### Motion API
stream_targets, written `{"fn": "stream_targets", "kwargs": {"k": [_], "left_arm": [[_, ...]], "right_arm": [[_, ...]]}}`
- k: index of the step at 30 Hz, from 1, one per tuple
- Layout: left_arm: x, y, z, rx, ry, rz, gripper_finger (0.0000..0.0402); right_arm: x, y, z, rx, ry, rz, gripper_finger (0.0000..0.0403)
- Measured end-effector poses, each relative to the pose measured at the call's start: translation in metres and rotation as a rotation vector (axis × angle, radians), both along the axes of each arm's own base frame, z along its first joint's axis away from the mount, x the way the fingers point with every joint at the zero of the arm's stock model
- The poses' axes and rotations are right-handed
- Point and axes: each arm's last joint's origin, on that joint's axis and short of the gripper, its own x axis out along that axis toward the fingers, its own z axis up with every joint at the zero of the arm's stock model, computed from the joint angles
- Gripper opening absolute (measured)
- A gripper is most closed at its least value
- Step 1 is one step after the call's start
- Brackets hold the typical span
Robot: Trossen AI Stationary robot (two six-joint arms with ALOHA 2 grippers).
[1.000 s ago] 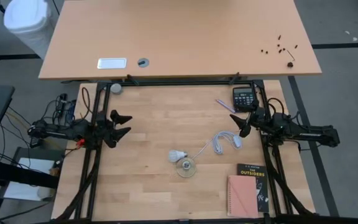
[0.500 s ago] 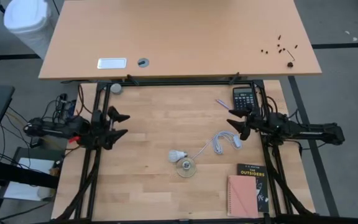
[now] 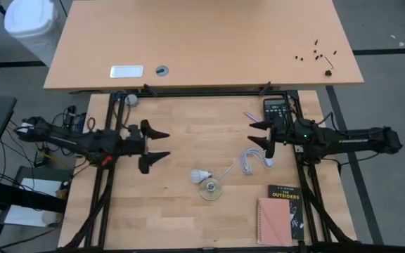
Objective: Screw lightbulb
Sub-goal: Insert the light bulb into the lamp
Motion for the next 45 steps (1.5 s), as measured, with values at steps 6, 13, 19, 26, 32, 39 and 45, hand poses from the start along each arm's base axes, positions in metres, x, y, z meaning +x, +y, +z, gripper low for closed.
{"fn": "stream_targets", "kwargs": {"k": [6, 13, 19, 26, 32, 39, 45], "left_arm": [[0.023, -0.006, 0.012, 0.034, 0.048, 0.015, 0.0337], [0.033, -0.009, 0.009, 0.098, 0.089, 0.019, 0.0337], [0.044, -0.011, 0.001, 0.1, 0.106, 0.02, 0.0337], [0.054, -0.016, -0.01, 0.102, 0.154, 0.007, 0.0337], [0.051, -0.026, -0.015, 0.092, 0.195, -0.047, 0.0337], [0.043, -0.038, -0.028, 0.042, 0.329, -0.094, 0.0337], [0.038, -0.044, -0.036, 0.006, 0.406, -0.097, 0.0337]], "right_arm": [[0.027, 0.011, 0.019, -0.059, 0.077, 0.095, 0.0287], [0.061, 0.021, 0.029, -0.117, 0.166, 0.138, 0.0287], [0.091, 0.026, 0.034, -0.141, 0.222, 0.158, 0.0287], [0.125, 0.029, 0.039, -0.145, 0.31, 0.177, 0.0287], [0.15, 0.032, 0.04, -0.145, 0.366, 0.226, 0.0287], [0.176, 0.035, 0.027, -0.138, 0.432, 0.273, 0.0288], [0.194, 0.038, 0.005, -0.152, 0.519, 0.344, 0.0288]]}}
